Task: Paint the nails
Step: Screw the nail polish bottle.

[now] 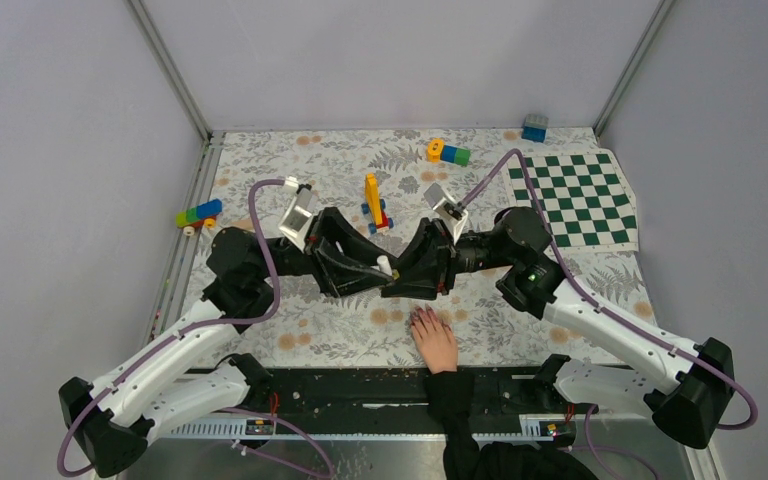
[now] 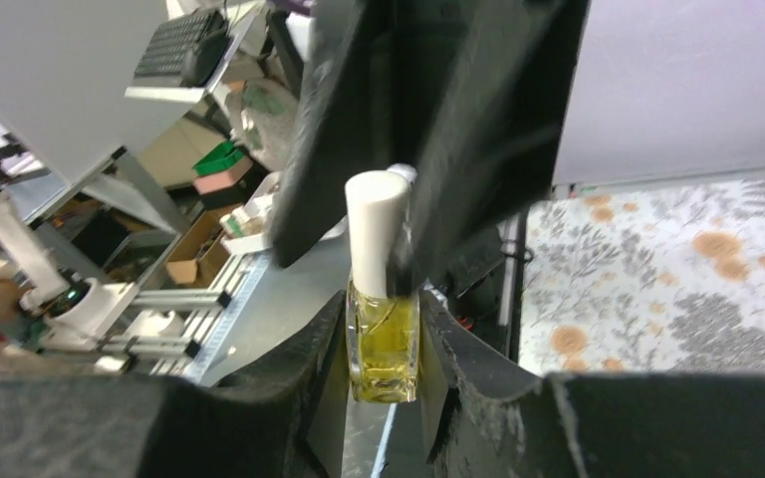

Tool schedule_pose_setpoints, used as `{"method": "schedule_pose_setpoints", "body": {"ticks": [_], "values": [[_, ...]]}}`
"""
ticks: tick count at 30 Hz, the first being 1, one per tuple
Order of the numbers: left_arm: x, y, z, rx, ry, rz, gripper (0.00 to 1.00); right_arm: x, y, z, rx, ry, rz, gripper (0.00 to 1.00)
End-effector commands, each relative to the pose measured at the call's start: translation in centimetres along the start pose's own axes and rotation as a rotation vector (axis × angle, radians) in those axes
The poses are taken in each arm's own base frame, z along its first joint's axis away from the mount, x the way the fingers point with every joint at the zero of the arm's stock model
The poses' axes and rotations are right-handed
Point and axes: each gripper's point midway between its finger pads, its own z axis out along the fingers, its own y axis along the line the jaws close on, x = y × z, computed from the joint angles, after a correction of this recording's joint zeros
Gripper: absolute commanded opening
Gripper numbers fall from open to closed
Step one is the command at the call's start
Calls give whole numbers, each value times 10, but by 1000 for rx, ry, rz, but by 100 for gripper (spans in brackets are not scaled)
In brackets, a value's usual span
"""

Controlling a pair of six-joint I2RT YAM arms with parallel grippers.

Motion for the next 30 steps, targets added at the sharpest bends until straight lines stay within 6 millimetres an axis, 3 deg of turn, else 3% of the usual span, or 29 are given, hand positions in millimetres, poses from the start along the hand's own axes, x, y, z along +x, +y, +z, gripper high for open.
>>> {"method": "schedule_pose_setpoints", "body": {"ticks": [1,3,4,5,14,20,25,30], "values": [[11,-5,1,13,62,-66,58,-39,3,-1,42,-119,-147,0],[9,2,2,-30,53,-58,84,-37,-1,-3,74,-111,-160,0],[7,6,2,-53,45,-57,94,-35,-3,-4,87,-106,-164,0],[7,9,1,-75,39,-52,98,-34,-6,-5,103,-99,-167,0],[10,51,-15,-343,12,-47,99,-24,-26,-14,231,-61,-202,0],[-2,50,-21,-371,-65,-29,99,-21,-43,-19,314,-64,-202,0],[-17,57,-30,-452,-189,-58,99,-18,-72,-27,460,-70,-196,0],[-11,90,-43,-643,-226,-192,97,-14,-94,-36,592,-71,-223,0]]}}
